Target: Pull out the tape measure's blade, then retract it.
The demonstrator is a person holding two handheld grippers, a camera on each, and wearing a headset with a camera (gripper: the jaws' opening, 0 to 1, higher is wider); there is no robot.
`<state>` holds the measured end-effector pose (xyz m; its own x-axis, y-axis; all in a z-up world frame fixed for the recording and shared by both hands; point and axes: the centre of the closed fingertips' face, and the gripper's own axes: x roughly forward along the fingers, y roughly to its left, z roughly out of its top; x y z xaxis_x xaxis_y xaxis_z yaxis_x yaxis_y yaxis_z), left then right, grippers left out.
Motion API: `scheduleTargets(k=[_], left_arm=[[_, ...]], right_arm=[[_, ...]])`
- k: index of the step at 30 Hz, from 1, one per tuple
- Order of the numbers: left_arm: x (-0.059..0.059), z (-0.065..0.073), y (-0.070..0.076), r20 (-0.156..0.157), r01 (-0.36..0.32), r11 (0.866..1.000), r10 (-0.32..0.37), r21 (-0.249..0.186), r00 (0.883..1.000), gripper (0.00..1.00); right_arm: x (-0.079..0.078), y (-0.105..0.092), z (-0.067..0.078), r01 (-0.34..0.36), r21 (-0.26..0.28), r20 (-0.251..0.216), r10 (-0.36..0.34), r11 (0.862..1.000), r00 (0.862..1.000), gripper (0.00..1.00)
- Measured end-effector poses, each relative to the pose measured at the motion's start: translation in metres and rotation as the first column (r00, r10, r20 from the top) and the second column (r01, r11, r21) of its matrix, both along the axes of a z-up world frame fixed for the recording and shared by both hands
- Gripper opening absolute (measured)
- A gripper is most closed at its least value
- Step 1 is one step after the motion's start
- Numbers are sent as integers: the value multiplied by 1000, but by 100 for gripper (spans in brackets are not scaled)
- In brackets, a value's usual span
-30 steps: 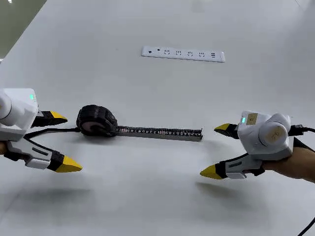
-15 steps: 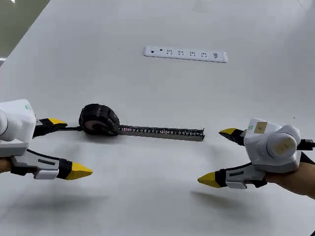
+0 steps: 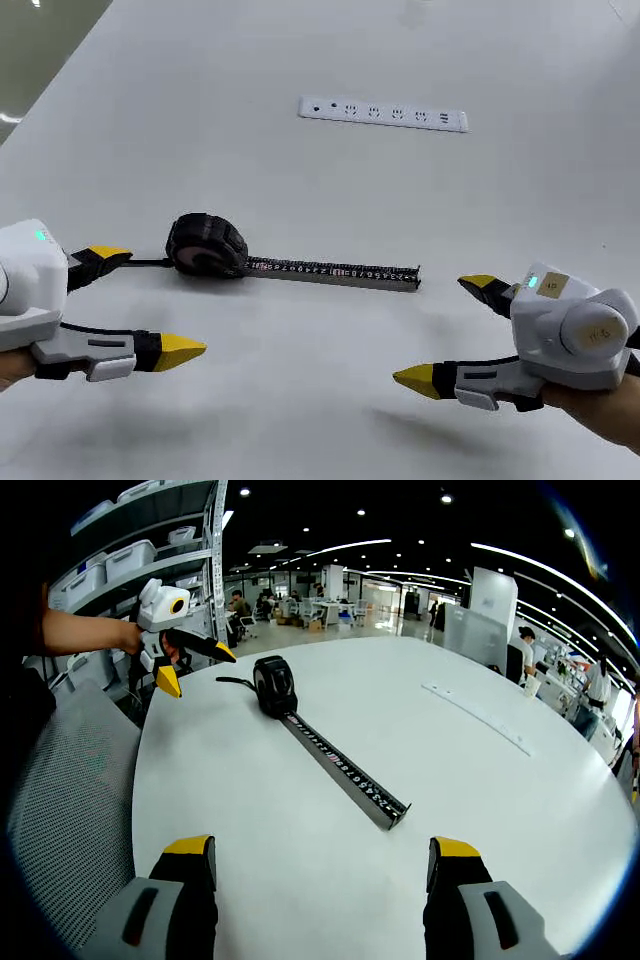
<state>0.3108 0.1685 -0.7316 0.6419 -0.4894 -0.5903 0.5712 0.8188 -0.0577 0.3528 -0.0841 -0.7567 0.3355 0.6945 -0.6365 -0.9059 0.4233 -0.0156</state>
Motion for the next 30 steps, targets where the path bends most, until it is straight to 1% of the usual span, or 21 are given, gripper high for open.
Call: scheduleTargets(k=[4, 6, 9, 11, 15, 18, 20, 22, 24, 28, 30], left_arm=[[0, 3, -1, 11, -34, 999, 35, -20, 999, 89], [0, 4, -2, 21, -52, 999, 52, -15, 998, 89], [0, 6, -5, 30, -73, 997, 73, -24, 997, 89], [1, 6, -6, 40, -89, 996, 90, -22, 995, 90], [0, 5, -10, 36, -101, 994, 102, -31, 994, 91], [-1, 7, -13, 49, -113, 993, 114, -35, 992, 91], [1, 9, -13, 64, -129, 991, 131, -32, 989, 92], [2, 12, -11, 75, -153, 988, 155, -33, 985, 93], [1, 13, -12, 80, -158, 987, 161, -36, 984, 93], [0, 12, -13, 88, -171, 985, 173, -27, 981, 95], [-1, 12, -13, 85, -177, 984, 179, -32, 980, 95]], right_arm=[[0, -2, 4, 27, 18, 1, -27, 999, 1000, 87], [0, -3, 5, 45, 28, 3, -46, 999, 999, 88], [-1, -4, 6, 68, 39, 1, -68, 997, 998, 88], [-3, -4, 7, 83, 51, 2, -83, 995, 997, 88], [-5, -2, 9, 107, 75, 4, -108, 991, 994, 90], [-6, -1, 11, 139, 95, 3, -140, 986, 990, 92], [-8, 1, 14, 158, 117, 2, -159, 980, 987, 93], [-9, 2, 16, 173, 124, 4, -175, 977, 985, 94], [-10, 3, 17, 183, 130, 6, -186, 974, 983, 94], [-12, 8, 20, 211, 151, 3, -214, 966, 977, 96], [-14, 10, 20, 220, 154, 4, -224, 963, 975, 97]])
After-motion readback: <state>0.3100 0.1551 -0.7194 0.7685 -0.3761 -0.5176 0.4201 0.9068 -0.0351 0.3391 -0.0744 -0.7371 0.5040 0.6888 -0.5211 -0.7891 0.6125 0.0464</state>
